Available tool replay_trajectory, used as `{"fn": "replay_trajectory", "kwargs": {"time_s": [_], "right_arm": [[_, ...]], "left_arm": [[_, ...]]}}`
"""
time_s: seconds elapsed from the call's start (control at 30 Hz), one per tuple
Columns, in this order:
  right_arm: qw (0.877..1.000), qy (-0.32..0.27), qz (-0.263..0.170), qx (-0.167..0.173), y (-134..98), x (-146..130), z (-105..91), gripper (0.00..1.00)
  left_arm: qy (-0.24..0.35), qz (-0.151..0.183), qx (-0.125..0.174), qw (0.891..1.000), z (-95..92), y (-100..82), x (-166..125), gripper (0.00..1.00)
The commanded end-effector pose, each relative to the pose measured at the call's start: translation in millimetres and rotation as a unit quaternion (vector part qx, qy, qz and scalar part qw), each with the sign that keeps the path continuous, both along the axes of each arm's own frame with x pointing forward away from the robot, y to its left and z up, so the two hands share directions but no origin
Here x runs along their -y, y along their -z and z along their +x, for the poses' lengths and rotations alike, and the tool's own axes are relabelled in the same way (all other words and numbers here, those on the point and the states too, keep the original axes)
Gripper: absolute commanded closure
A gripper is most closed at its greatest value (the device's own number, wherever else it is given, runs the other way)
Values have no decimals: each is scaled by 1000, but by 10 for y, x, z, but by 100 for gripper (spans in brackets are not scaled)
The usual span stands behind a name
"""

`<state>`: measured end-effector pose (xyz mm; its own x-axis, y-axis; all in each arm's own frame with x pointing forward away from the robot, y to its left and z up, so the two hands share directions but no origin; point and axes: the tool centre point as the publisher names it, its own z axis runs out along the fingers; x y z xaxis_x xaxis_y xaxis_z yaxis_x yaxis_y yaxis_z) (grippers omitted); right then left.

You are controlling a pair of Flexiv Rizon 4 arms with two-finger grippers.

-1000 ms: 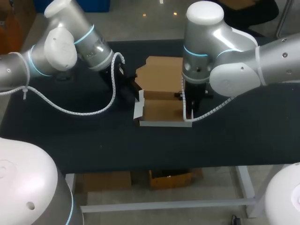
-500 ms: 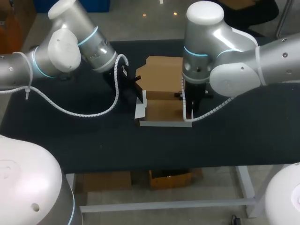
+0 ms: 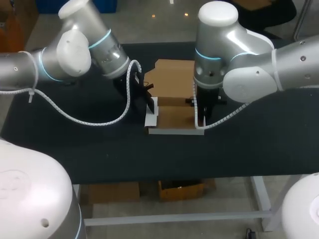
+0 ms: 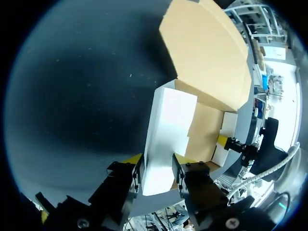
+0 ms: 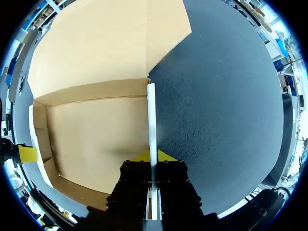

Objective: Assemble the packaging by folding the flat box into shape, placing the metal phone stand inside, and closing the box properly

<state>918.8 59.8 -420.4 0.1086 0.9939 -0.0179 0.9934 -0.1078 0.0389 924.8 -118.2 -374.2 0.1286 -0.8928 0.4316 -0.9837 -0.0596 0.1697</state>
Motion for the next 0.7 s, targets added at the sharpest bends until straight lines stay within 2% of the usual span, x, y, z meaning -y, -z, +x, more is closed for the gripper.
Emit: {"fn": "replay_trajectory", "kwargs": {"time_s": [0.03,0.2,0.4,0.7], "right_arm": [[1000,0,-1,-2,-8,0,4,100],[1000,0,-1,-2,-8,0,4,100],[1000,0,-1,-2,-8,0,4,100],[1000,0,-1,-2,-8,0,4,100]], "left_arm": [[-6,14,9,1000,-19,13,85,62],[-30,27,35,999,-20,58,94,62],[-49,24,66,996,5,114,55,61],[-19,21,103,994,74,109,22,60]]}}
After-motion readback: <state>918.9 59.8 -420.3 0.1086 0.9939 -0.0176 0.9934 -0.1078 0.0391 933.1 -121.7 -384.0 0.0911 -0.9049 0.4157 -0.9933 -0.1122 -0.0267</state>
